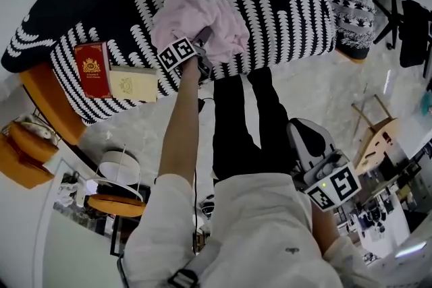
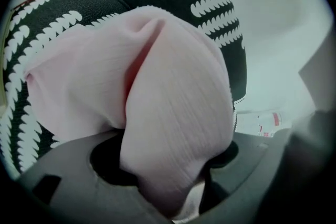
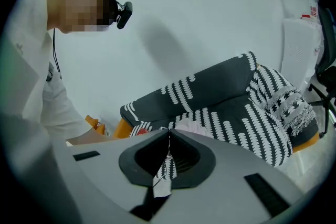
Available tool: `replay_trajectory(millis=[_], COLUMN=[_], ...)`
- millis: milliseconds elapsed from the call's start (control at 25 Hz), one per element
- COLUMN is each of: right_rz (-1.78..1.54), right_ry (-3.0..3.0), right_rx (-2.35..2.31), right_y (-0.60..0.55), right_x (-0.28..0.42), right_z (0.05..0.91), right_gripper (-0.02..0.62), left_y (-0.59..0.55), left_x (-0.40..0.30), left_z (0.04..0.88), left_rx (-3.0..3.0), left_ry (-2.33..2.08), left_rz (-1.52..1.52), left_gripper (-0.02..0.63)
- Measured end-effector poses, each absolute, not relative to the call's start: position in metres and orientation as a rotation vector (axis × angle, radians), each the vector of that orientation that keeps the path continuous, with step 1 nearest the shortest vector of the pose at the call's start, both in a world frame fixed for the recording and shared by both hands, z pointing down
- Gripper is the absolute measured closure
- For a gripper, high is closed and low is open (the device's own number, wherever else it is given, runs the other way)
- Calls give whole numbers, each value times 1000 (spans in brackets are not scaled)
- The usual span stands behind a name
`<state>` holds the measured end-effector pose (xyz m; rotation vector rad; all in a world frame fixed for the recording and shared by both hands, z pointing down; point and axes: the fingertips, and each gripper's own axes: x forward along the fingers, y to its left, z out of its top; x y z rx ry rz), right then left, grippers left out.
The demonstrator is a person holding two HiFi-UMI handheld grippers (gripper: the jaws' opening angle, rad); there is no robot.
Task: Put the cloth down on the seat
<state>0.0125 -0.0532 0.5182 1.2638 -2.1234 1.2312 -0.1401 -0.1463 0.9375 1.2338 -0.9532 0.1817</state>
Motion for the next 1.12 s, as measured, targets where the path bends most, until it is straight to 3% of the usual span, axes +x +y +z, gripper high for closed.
replay_trajectory(millis=[320, 1120], right_rz=[1212, 1042], right_ry=[-2160, -2349], right_rx=[1282, 1297], right_y=[-55, -76], right_x=[12, 3], right_z=[506, 441], right_gripper=[586, 586], left_y=[-140, -128], left_x=[-147, -168], left_z=[918, 827], left_rx=[1239, 1229], left_ry=[-1001, -1058], left_rz=[150, 65], left_gripper=[212, 212])
